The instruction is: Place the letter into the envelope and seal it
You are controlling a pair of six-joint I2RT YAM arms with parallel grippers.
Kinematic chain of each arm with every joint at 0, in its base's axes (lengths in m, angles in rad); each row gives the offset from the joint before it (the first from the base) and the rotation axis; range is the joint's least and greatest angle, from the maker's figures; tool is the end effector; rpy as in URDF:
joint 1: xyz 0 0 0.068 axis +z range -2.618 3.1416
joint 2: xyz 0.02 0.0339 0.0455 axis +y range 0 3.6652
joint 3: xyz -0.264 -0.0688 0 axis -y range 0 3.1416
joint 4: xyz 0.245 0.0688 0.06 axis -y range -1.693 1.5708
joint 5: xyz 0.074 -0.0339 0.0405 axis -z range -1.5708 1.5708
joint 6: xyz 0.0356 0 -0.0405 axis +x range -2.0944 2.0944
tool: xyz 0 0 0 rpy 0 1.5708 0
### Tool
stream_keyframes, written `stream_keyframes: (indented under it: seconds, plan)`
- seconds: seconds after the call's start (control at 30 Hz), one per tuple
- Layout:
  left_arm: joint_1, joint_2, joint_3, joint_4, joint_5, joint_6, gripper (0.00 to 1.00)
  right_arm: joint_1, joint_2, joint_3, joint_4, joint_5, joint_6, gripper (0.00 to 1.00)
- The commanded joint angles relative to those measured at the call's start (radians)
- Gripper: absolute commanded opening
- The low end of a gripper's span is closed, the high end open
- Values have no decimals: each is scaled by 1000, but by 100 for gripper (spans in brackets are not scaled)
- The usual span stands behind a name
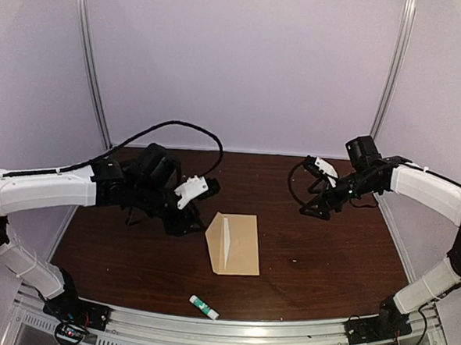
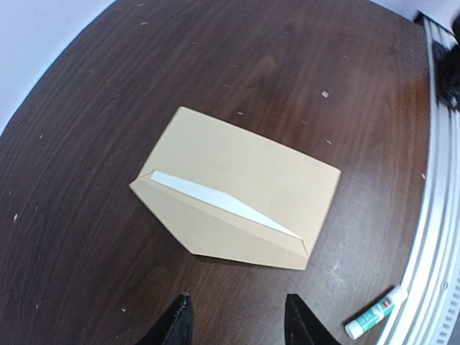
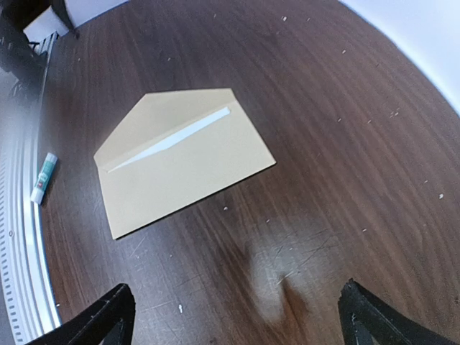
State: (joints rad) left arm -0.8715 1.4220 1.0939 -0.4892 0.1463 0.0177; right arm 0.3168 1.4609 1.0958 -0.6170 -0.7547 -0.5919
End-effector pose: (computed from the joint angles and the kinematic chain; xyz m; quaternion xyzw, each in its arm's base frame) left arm 0.1935 -0.2382 0.2728 0.4231 0.8257 -0.2138 0.3058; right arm 0.2744 0.1156 0.2614 -0.4865 0.7525 0.3123 0.3155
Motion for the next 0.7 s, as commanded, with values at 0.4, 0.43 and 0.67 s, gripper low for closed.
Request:
stream_keyframes:
  seconds: [0.4,0.43,0.67]
  plan:
    - [-431,162,-81,-164,-73,413,55,-129,-148,-118,228,-72,263,100]
    - [-446,176,-81,-166,-75,420,54,-132,-158,-142,247,-68,267,99]
    - [-500,256,-55,-189,-131,465,52,-137,-166,-172,257,-100,259,97]
